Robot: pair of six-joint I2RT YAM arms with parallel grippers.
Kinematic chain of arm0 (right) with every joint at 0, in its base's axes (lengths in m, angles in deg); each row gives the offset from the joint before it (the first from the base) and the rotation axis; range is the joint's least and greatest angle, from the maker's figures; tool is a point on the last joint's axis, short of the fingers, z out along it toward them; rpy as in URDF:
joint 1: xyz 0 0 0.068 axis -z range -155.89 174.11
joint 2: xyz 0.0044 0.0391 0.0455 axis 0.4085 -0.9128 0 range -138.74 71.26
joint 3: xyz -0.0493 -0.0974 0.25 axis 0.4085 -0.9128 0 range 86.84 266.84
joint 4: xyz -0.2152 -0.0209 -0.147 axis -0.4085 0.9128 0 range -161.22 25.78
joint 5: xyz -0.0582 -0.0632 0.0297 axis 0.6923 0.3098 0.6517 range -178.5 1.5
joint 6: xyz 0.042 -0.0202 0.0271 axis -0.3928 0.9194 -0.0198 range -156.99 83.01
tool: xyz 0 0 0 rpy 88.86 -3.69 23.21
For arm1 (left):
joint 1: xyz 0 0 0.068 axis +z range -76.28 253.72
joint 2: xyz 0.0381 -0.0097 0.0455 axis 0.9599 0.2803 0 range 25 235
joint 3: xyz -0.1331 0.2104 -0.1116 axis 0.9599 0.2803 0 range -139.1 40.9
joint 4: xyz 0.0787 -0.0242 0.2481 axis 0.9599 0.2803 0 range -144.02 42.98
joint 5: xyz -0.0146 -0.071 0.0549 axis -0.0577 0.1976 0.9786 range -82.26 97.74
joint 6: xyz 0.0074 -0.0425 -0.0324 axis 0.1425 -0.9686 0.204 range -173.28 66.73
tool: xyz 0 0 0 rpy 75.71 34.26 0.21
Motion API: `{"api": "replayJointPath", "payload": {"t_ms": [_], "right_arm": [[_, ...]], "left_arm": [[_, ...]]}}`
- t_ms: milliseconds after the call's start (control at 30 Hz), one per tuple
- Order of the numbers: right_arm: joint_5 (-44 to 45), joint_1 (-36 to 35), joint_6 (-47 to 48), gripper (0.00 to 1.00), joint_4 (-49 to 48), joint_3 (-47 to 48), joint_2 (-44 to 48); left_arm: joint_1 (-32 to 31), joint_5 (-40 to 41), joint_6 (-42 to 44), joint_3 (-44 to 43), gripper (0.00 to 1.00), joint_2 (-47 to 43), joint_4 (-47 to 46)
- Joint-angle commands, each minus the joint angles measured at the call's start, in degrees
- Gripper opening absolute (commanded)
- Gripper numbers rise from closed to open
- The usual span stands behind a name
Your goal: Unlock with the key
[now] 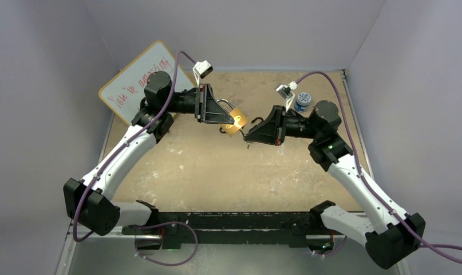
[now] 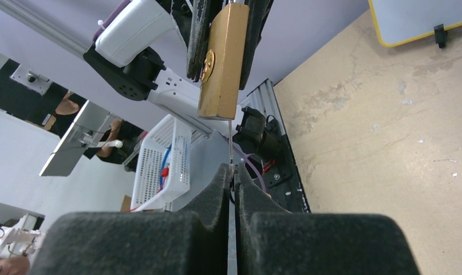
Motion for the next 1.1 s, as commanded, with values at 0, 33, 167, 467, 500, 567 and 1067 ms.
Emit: {"api": "replayJointPath", "payload": {"t_ms": [0,33,167,467,500,567,1067], "right_arm": [[0.4,0.0,1.6,0.00,-1.2,1.6,1.7],[0.5,0.0,1.9,0.00,-0.9,1.6,2.0],[0.8,0.0,4.5,0.00,1.9,1.2,2.7],[0.2,0.0,6.3,0.00,3.7,1.3,3.6],[0.3,0.0,6.1,0.00,3.4,1.5,3.4],[0.5,0.0,5.4,0.00,2.5,1.9,2.7],[0.5,0.0,3.4,0.00,-1.9,2.3,1.8]], "left_arm": [[-0.1,0.2,-0.1,-2.5,0.00,-2.5,-4.4],[-0.1,0.3,-0.1,-2.5,0.00,-2.5,-4.4],[-0.1,0.6,0.1,-2.8,0.00,-2.3,-4.4],[-0.1,0.8,0.3,-2.8,0.00,-2.2,-4.4],[-0.1,0.8,0.4,-2.7,0.00,-2.2,-4.4],[-0.1,0.6,0.3,-2.5,0.00,-2.3,-4.4],[-0.1,0.3,1.2,-1.3,0.00,-2.3,-4.1]]}}
